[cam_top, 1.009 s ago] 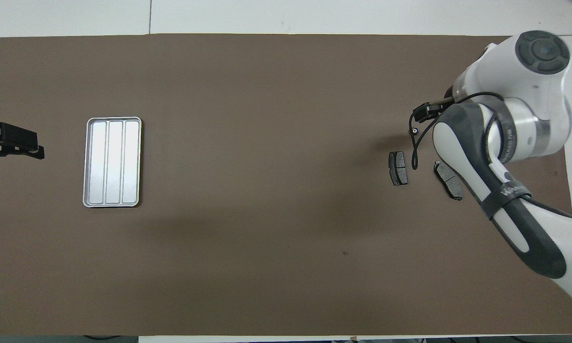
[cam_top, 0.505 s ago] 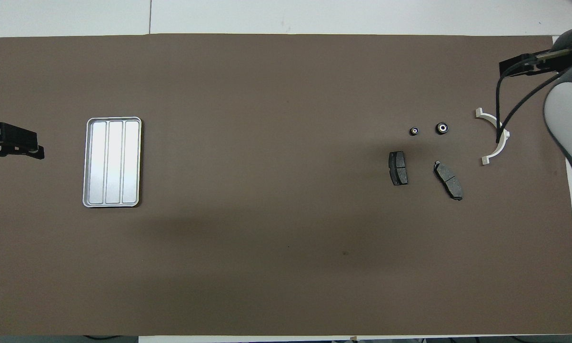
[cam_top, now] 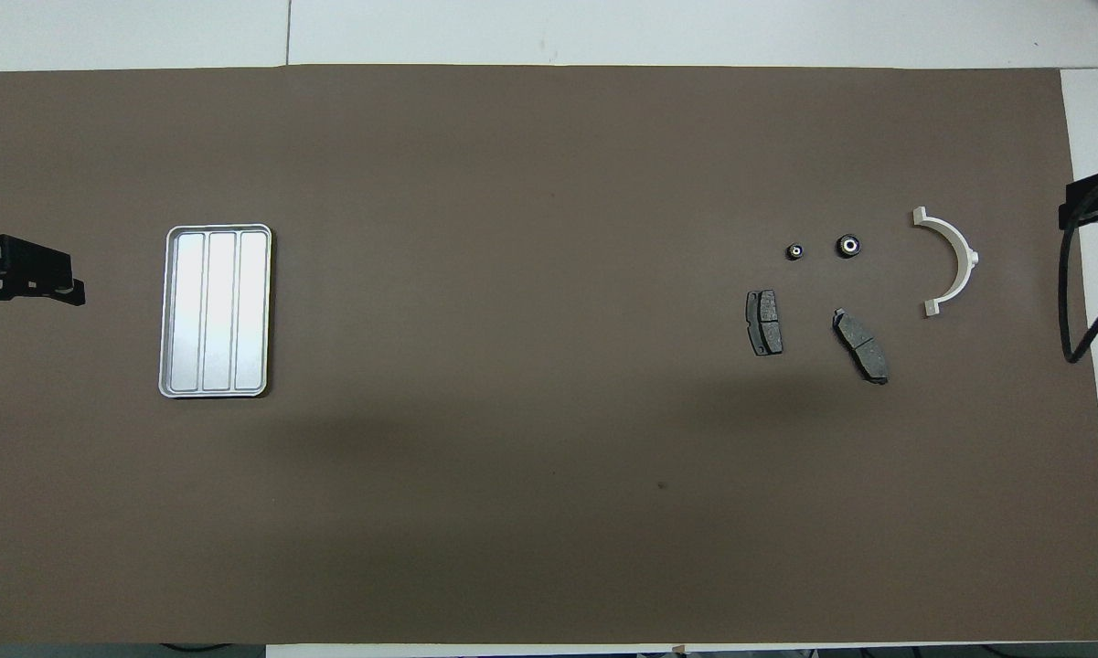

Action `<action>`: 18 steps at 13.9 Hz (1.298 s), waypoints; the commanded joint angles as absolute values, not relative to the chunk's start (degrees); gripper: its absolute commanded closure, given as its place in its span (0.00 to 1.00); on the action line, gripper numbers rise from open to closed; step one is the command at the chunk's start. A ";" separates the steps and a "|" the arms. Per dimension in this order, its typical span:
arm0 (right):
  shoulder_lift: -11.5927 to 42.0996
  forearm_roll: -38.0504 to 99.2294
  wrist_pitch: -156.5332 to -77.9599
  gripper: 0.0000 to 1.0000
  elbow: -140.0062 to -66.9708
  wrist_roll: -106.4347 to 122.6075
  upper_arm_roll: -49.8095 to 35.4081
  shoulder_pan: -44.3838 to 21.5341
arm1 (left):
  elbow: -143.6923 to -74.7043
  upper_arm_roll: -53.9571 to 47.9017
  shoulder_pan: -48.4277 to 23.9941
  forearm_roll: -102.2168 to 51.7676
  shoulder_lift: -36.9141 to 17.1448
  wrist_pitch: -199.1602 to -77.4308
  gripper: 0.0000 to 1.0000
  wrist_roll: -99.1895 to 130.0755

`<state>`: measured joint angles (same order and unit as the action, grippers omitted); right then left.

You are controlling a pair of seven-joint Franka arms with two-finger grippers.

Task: Place bearing gear from tray to pile

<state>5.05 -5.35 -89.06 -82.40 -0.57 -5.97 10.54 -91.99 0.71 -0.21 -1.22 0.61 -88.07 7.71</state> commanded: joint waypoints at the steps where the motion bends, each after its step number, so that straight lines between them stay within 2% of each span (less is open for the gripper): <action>1: 3.96 -0.98 -84.66 0.00 -84.02 -0.88 -6.24 10.99 | -94.22 0.53 0.17 -1.67 2.46 -89.21 0.00 7.21; 5: 1.50 -0.79 -84.72 0.00 -88.84 -0.70 -6.24 10.46 | -94.22 0.53 0.09 -1.67 2.37 -89.21 0.00 7.29; 10: -2.10 -0.88 -95.44 0.00 -97.63 -0.88 -6.15 10.64 | -94.22 0.53 0.17 -1.67 2.37 -89.21 0.00 7.21; 18: -2.11 -0.88 -94.66 0.00 -97.29 -1.05 -6.15 12.04 | -94.22 0.53 0.09 -1.67 2.37 -89.21 0.00 7.29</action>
<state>-0.65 -1.76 -93.39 -95.39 -0.58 -5.65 11.09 -92.02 0.71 -0.21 -1.22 0.61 -88.07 7.71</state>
